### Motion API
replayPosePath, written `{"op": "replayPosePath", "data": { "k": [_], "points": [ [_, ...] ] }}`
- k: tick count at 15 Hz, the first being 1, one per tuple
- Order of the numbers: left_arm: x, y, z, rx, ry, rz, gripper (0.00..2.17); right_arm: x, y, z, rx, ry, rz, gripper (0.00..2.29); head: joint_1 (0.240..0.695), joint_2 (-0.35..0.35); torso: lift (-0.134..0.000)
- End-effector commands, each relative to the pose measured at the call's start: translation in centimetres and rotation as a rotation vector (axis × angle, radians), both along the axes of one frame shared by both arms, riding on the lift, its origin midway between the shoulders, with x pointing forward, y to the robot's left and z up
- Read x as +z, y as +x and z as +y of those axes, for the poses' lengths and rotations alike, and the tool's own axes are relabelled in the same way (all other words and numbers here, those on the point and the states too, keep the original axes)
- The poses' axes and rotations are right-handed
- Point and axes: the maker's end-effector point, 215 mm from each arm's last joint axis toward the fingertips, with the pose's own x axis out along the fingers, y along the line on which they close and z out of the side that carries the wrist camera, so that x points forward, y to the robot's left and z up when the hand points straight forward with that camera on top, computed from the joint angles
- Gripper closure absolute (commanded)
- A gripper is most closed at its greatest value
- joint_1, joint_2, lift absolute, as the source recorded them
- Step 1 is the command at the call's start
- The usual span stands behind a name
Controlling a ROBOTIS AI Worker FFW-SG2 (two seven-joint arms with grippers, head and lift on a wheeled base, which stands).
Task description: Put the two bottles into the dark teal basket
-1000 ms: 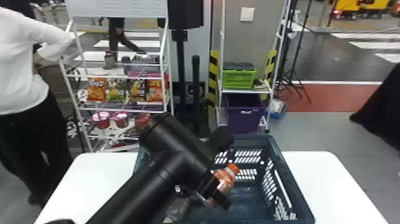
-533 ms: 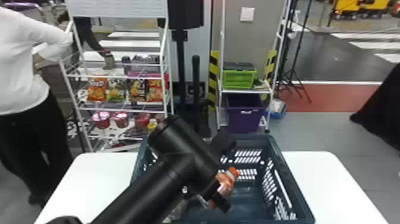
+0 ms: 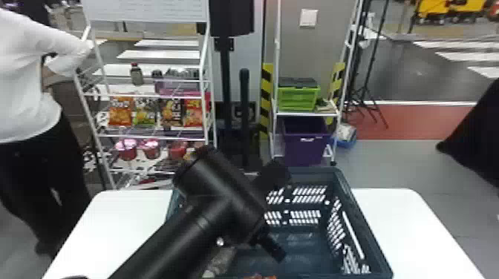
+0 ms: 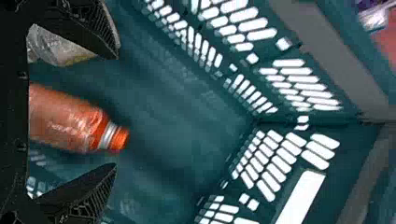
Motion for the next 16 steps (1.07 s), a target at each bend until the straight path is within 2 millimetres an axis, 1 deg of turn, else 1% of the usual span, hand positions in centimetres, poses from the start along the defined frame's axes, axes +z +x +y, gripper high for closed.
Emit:
{"op": "replayPosePath", "data": {
  "k": [1,2,3,4,6,7,8,9,10,11,13,14,15,16],
  "points": [
    [2.5,1.0,0.9,0.030,-0.044,-0.076,0.07,0.0,0.0,0.1,0.002,0.000,0.002,0.10,0.499,0.000,0.000],
    [4.1,1.4,1.4,0.044,-0.053,-0.141,0.07,0.0,0.0,0.1,0.001,0.001,0.002,0.10,0.499,0.000,0.000],
    [4.8,1.5,2.1,0.071,-0.071,-0.172,0.07,0.0,0.0,0.1,0.003,0.001,0.003,0.10,0.499,0.000,0.000],
    [5.3,1.6,3.9,0.127,-0.098,-0.200,0.08,0.1,0.0,0.1,0.003,0.001,0.002,0.10,0.499,0.000,0.000],
    [7.5,3.0,5.5,0.192,-0.184,-0.338,0.08,0.1,0.0,0.1,0.003,0.001,0.002,0.10,0.499,0.000,0.000],
    [8.4,3.3,7.1,0.243,-0.204,-0.410,0.08,0.1,0.0,0.2,0.004,0.002,0.002,0.10,0.499,0.000,0.000],
    [9.7,4.0,8.5,0.287,-0.242,-0.497,0.08,0.1,0.0,0.2,0.004,0.002,0.002,0.10,0.499,0.000,0.000],
    [11.6,4.4,9.9,0.325,-0.298,-0.586,0.08,0.1,0.1,0.2,0.005,0.002,0.002,0.10,0.499,0.000,0.000],
    [13.0,4.1,10.5,0.344,-0.350,-0.650,0.08,0.1,0.1,0.3,0.007,0.001,0.002,0.10,0.499,0.000,0.000],
    [14.0,3.4,11.6,0.360,-0.365,-0.696,0.08,0.1,0.2,0.4,0.009,0.002,0.002,0.10,0.499,0.000,0.000],
    [15.6,1.0,13.3,0.405,-0.414,-0.780,0.08,0.3,0.3,0.6,0.013,0.003,-0.001,0.10,0.499,0.000,0.000],
    [16.7,0.0,14.1,0.423,-0.454,-0.840,0.08,0.3,0.3,0.8,0.016,0.002,-0.002,0.10,0.499,0.000,0.000],
    [18.1,-1.5,15.3,0.451,-0.498,-0.912,0.08,0.5,0.3,0.9,0.020,0.000,-0.005,0.10,0.499,0.000,0.000],
    [18.7,-3.1,16.9,0.481,-0.504,-0.946,0.09,0.5,0.3,1.0,0.021,-0.001,-0.006,0.10,0.499,0.000,0.000]
  ]
}}
